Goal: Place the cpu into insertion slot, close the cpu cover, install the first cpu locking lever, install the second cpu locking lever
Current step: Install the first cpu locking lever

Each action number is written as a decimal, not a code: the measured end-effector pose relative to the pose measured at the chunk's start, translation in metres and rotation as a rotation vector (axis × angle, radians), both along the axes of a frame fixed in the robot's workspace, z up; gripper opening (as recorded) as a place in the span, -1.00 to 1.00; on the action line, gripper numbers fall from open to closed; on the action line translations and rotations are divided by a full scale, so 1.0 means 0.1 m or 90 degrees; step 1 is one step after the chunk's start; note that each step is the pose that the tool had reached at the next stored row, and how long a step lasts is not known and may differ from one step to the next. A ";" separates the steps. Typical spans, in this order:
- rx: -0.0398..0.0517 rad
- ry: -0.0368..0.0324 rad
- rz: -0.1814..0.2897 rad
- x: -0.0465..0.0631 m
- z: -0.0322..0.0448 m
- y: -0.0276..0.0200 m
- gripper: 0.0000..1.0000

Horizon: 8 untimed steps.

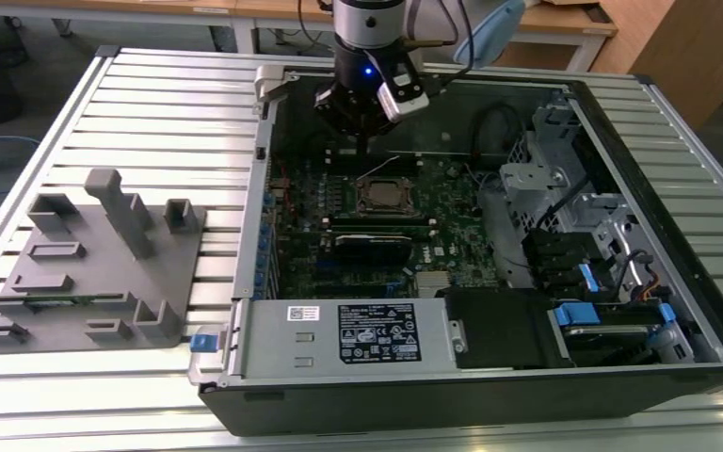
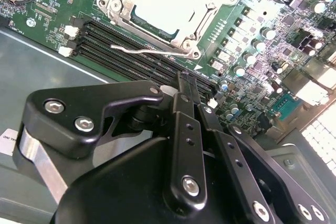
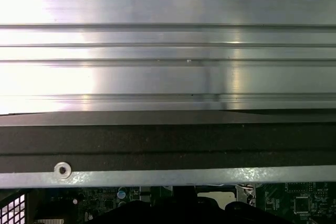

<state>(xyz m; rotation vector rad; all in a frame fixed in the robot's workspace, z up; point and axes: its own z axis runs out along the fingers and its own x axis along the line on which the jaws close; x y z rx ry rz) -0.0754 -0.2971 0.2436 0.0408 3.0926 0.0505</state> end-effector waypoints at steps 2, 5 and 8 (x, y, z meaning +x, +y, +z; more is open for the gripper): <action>0.0000 0.0000 0.000 0.00 -0.001 0.000 -0.80; 0.0001 -0.0001 0.000 0.01 -0.004 0.000 -0.80; 0.0000 0.0000 0.000 0.02 -0.005 0.000 -0.80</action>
